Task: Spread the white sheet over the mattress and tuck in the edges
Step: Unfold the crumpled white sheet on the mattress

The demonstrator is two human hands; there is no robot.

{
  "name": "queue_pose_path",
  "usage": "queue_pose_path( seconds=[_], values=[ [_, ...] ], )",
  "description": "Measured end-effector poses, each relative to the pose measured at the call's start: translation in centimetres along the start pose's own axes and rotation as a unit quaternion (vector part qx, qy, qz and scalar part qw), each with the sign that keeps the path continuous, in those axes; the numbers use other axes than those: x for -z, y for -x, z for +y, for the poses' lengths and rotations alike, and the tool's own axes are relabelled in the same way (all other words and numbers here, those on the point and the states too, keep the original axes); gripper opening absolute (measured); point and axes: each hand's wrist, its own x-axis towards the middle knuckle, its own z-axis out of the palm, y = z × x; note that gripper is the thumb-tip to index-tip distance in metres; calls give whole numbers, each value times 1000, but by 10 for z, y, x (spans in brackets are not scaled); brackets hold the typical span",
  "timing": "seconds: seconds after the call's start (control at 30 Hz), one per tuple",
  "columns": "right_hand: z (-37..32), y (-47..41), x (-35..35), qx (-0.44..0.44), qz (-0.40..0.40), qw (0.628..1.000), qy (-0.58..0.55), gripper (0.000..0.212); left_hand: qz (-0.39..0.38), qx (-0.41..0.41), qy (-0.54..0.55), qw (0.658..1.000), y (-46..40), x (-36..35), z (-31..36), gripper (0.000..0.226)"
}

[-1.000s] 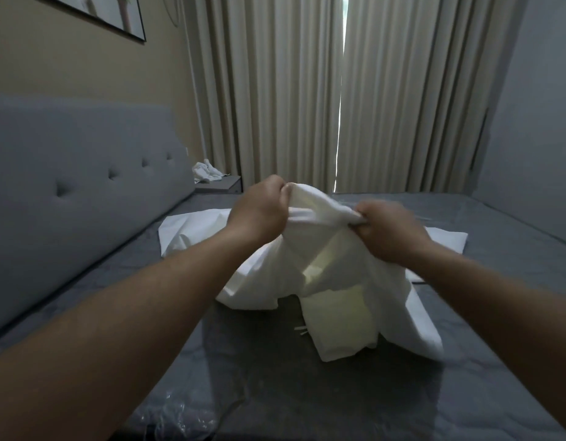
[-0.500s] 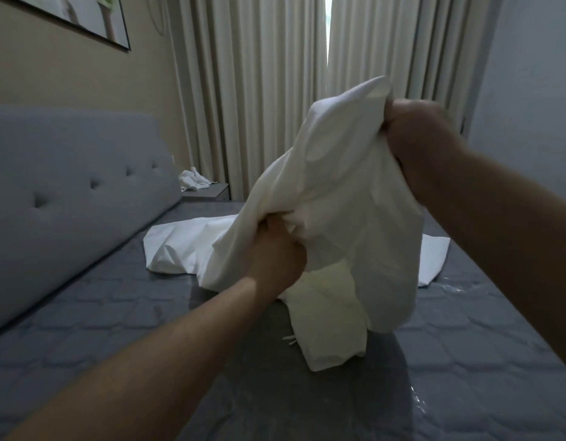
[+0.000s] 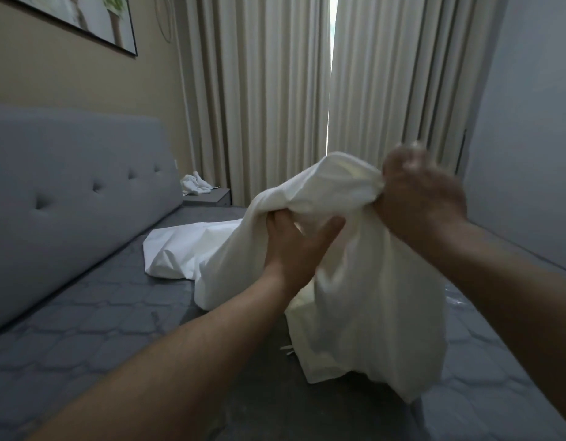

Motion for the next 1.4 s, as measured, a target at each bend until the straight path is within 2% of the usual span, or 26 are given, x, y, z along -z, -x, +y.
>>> queue_pose_path(
  seconds=[0.03, 0.07, 0.1, 0.2, 0.23, 0.33, 0.4, 0.47, 0.57, 0.67, 0.7, 0.77, 0.9, 1.03, 1.1, 1.27, 1.33, 1.4],
  values=[
    [-2, 9, -5, 7, -20, 999, -35, 33, 28, 16, 46, 998, 0, -2, 6, 114],
    [-6, 22, -11, 8, -46, 993, -109, 32, 35, 22, 45, 998, 1, -6, 10, 121],
    [-11, 32, -18, 8, -84, 980, -180, 39, 31, 33, 38, 998, 1, -8, 12, 122],
    [-18, 67, -49, -21, -265, 907, -325, 83, -33, -13, -44, 998, 4, -5, 4, 106],
    [-17, 79, -59, -27, -296, 896, -331, 95, -61, -34, -69, 995, 4, -3, 1, 97],
    [-7, 102, -91, -31, -304, 908, -287, 118, -127, -69, -90, 985, 4, 5, -2, 83],
    [0, 114, -109, -46, -325, 906, -268, 117, -182, -61, -128, 973, 4, 8, -5, 69],
    [7, 129, -129, -57, -351, 903, -243, 108, -243, -50, -194, 949, 6, 10, -14, 52],
    [13, 161, -155, -109, -327, 919, -191, 89, -316, -8, -278, 907, 24, 10, -44, 41],
    [5, 194, -170, -132, -261, 934, -204, 65, -335, 53, -346, 875, 51, 4, -89, 39],
    [1, 206, -176, -123, -263, 931, -223, 61, -342, 86, -356, 865, 63, -1, -106, 40],
    [-11, 219, -186, -100, -296, 919, -240, 68, -364, 137, -359, 848, 78, -6, -129, 41],
    [-13, 248, -217, -107, -387, 888, -224, 93, -373, 186, -304, 857, 112, -21, -168, 31],
    [7, 260, -247, -132, -436, 869, -190, 89, -387, 212, -219, 870, 134, -38, -189, 31],
    [12, 250, -257, -154, -437, 857, -224, 87, -389, 217, -175, 878, 139, -48, -193, 28],
    [31, 234, -270, -272, -329, 861, -276, 78, -381, 219, -55, 896, 167, -78, -189, 31],
    [39, 230, -270, -301, -284, 868, -275, 77, -430, 176, -48, 884, 184, -91, -180, 25],
    [43, 226, -269, -303, -254, 877, -273, 80, -497, 150, -53, 853, 200, -96, -170, 26]
  ],
)
